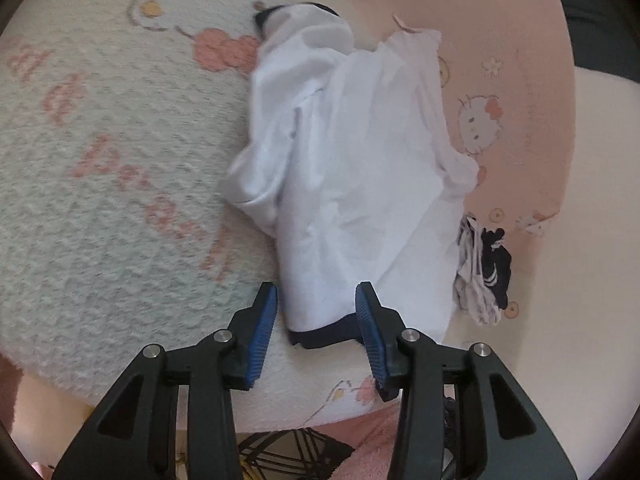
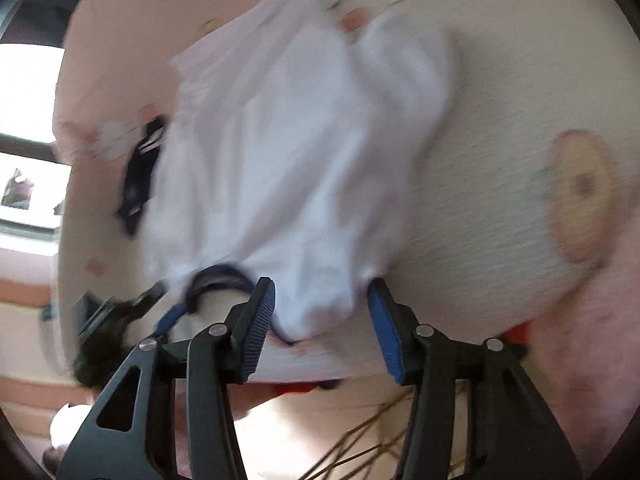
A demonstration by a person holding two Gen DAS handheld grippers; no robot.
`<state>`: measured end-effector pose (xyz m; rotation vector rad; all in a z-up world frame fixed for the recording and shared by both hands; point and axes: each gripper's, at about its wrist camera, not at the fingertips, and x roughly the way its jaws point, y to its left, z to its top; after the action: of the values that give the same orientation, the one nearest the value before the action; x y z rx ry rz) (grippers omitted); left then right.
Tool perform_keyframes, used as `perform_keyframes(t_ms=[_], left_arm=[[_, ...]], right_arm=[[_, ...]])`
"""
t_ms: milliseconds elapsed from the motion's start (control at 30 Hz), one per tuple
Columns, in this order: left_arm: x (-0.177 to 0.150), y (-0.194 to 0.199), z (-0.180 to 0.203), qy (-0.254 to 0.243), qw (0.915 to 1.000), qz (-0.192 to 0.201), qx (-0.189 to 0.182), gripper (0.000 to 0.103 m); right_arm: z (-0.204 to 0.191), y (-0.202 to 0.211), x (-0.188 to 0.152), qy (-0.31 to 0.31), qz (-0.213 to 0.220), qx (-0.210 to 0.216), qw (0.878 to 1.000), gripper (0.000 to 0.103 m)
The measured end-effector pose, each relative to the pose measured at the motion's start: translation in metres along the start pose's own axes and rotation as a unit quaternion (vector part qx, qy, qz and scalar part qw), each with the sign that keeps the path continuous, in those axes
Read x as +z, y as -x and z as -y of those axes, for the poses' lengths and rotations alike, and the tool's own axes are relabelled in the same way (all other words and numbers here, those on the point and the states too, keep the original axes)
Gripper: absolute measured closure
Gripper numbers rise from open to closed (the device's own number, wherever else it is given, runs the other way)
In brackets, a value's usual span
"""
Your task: Fold clothes
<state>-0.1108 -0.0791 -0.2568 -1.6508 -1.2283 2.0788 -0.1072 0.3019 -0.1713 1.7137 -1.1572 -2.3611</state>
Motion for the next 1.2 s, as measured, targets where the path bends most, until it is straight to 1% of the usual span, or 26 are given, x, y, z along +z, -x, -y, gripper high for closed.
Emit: perform_keyframes(t_ms=[67, 133, 200, 267, 300, 333, 367, 400, 433, 533, 567, 600, 667, 700, 733, 767, 800, 833, 900, 933, 967, 1000, 1033, 1067, 1133, 1200], left_arm=[[0.000, -0.004, 0.007, -0.018, 0.9998, 0.008, 0.008, 0.060], [0.001, -0.008, 0.014, -0.037, 0.9990, 0.017, 0.018, 0.060], [0.003, -0.012, 0.020, -0.046, 0.9986, 0.021, 0.018, 0.058], [0.005, -0.011, 0.018, -0.045, 0.9986, 0.025, 0.011, 0.058], [0.006, -0.011, 0.018, -0.047, 0.9985, 0.026, 0.007, 0.058], [0.006, -0.012, 0.019, -0.051, 0.9983, 0.026, 0.005, 0.060], [0.005, -0.012, 0.021, -0.059, 0.9979, 0.027, 0.007, 0.064], [0.002, -0.012, 0.021, -0.059, 0.9978, 0.029, 0.011, 0.068], [-0.003, -0.012, 0.020, -0.055, 0.9979, 0.031, 0.015, 0.072], [-0.013, -0.011, 0.019, -0.052, 0.9976, 0.037, 0.027, 0.070], [-0.012, -0.011, 0.021, -0.058, 0.9970, 0.039, 0.033, 0.070], [-0.008, -0.013, 0.024, -0.062, 0.9967, 0.042, 0.032, 0.068], [0.002, -0.016, 0.027, -0.064, 0.9968, 0.047, 0.014, 0.053], [0.007, -0.019, 0.027, -0.062, 0.9969, 0.049, 0.000, 0.049], [0.009, -0.020, 0.027, -0.057, 0.9969, 0.052, -0.016, 0.039], [0.009, -0.021, 0.026, -0.050, 0.9967, 0.055, -0.033, 0.022], [0.008, -0.023, 0.032, -0.066, 0.9962, 0.052, -0.024, 0.019], [0.007, -0.026, 0.040, -0.093, 0.9946, 0.046, -0.003, 0.018], [0.003, -0.032, 0.057, -0.145, 0.9881, 0.033, 0.039, 0.018], [0.002, -0.034, 0.062, -0.158, 0.9856, 0.032, 0.052, 0.018], [0.001, -0.034, 0.064, -0.163, 0.9841, 0.033, 0.062, 0.019], [0.001, -0.033, 0.061, -0.154, 0.9852, 0.042, 0.063, 0.020], [0.002, -0.030, 0.056, -0.137, 0.9873, 0.053, 0.060, 0.031], [0.003, -0.027, 0.051, -0.121, 0.9890, 0.064, 0.057, 0.057], [0.005, -0.027, 0.041, -0.102, 0.9896, 0.071, 0.073, 0.091], [0.006, -0.026, 0.039, -0.102, 0.9901, 0.068, 0.067, 0.091]], right_arm=[[-0.003, -0.002, 0.002, 0.009, 0.004, 0.001, 1.000, 0.054], [-0.003, -0.004, 0.008, 0.008, 0.029, 0.000, 1.000, 0.054], [-0.008, -0.007, 0.014, 0.016, 0.048, -0.006, 0.999, 0.055], [-0.011, -0.010, 0.017, 0.028, 0.056, -0.019, 0.998, 0.061], [-0.015, -0.008, 0.014, 0.036, 0.056, -0.029, 0.997, 0.069], [-0.018, -0.006, 0.012, 0.046, 0.054, -0.035, 0.997, 0.083], [-0.016, -0.003, 0.011, 0.052, 0.048, -0.030, 0.997, 0.088], [-0.013, 0.002, 0.010, 0.056, 0.041, -0.021, 0.997, 0.090], [-0.010, 0.007, 0.009, 0.059, 0.033, -0.011, 0.998, 0.090], [-0.010, 0.003, 0.008, 0.065, 0.034, -0.037, 0.997, 0.089], [-0.007, 0.002, 0.010, 0.056, 0.038, -0.035, 0.997, 0.089], [-0.005, 0.002, 0.011, 0.046, 0.042, -0.029, 0.998, 0.088], [-0.006, -0.003, 0.015, 0.034, 0.051, -0.020, 0.998, 0.087], [-0.005, -0.005, 0.017, 0.031, 0.054, -0.015, 0.998, 0.085], [-0.005, -0.005, 0.020, 0.028, 0.055, -0.009, 0.998, 0.082], [-0.006, -0.007, 0.022, 0.028, 0.053, -0.006, 0.998, 0.082], [-0.008, -0.010, 0.025, 0.030, 0.049, -0.003, 0.998, 0.082], [-0.009, -0.011, 0.026, 0.033, 0.045, -0.002, 0.998, 0.082], [-0.013, -0.014, 0.028, 0.035, 0.041, -0.006, 0.999, 0.084], [-0.015, -0.014, 0.027, 0.039, 0.043, -0.013, 0.998, 0.090], [-0.016, -0.015, 0.027, 0.043, 0.045, -0.020, 0.998, 0.092], [-0.018, -0.015, 0.025, 0.049, 0.045, -0.025, 0.997, 0.094], [-0.020, -0.014, 0.024, 0.056, 0.045, -0.030, 0.997, 0.094], [-0.022, -0.014, 0.023, 0.063, 0.045, -0.035, 0.996, 0.094], [-0.021, -0.010, 0.020, 0.076, 0.040, -0.044, 0.995, 0.094], [-0.022, -0.010, 0.021, 0.082, 0.030, -0.048, 0.995, 0.094]])
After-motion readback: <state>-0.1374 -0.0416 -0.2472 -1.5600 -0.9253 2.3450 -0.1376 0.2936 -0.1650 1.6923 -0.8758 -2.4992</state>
